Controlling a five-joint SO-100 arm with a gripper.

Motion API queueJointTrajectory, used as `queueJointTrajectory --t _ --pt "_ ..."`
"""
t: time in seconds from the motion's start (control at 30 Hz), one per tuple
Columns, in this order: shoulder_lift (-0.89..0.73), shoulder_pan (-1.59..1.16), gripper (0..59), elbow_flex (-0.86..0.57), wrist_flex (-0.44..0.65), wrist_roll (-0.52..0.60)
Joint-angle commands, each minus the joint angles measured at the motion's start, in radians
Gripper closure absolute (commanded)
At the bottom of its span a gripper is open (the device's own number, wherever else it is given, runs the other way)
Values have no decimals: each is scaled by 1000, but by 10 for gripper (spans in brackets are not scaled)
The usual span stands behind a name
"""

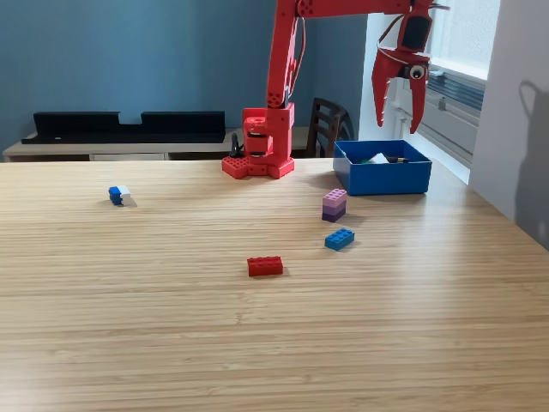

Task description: Grasp a lego block and put it in the bin.

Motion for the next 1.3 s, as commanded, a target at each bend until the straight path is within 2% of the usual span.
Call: queueJointTrajectory --t 0.03,0.07,0.17,0.27,0.37,0.83,1.3 --pt "100 -8 303 -43 32 -6" --pt "103 -3 335 -44 32 -11" --pt "112 43 500 -48 32 -9" --pt "112 156 585 -64 32 -5" --pt "114 307 585 -92 32 -15" --pt "104 1055 585 -225 32 -206" --pt "101 1269 585 -244 29 -253"
